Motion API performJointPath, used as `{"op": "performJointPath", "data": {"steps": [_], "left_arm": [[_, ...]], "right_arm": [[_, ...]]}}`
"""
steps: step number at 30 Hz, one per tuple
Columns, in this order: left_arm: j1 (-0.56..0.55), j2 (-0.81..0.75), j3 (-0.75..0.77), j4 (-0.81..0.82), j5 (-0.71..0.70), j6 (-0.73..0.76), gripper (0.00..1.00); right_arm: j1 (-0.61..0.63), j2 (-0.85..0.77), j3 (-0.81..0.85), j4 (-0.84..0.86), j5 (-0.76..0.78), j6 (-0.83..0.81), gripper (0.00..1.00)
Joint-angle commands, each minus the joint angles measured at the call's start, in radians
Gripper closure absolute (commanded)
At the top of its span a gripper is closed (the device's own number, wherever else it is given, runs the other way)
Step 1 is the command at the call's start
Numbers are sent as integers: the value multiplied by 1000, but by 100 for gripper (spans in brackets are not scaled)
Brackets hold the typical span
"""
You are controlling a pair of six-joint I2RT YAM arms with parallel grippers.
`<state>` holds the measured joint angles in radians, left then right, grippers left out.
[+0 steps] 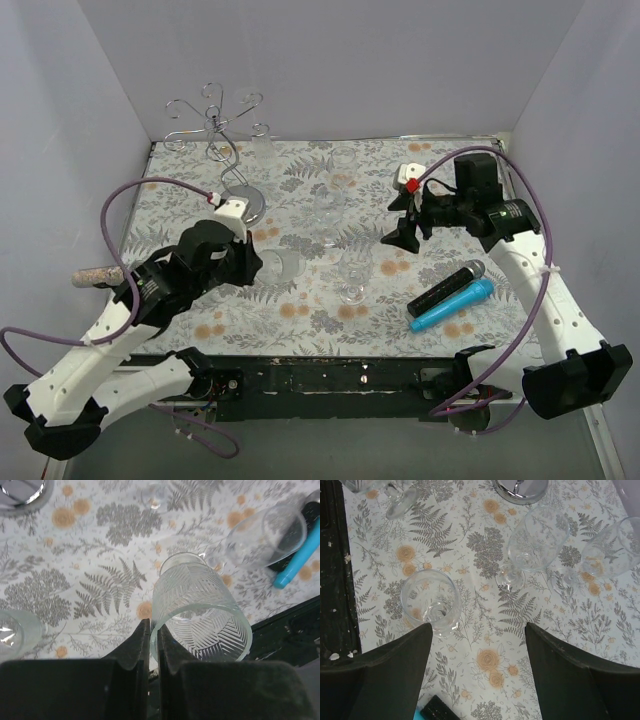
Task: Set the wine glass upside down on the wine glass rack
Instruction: Pick up the wine glass at the center of the board, then turn the wine glass upside down at the wine rack.
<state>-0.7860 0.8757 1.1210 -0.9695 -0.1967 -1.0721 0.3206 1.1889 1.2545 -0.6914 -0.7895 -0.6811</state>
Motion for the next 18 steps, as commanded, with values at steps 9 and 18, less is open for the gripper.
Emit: {"op": "performJointPath", "data": {"steps": [9,18], "left_arm": [[-4,-60,74,474,-96,43,100],[-2,-3,5,704,-50,-15,100]], "right_arm": [[-34,-38,177,-96,-85,31,16],[-43,-45,158,-47,-135,141,16]]}}
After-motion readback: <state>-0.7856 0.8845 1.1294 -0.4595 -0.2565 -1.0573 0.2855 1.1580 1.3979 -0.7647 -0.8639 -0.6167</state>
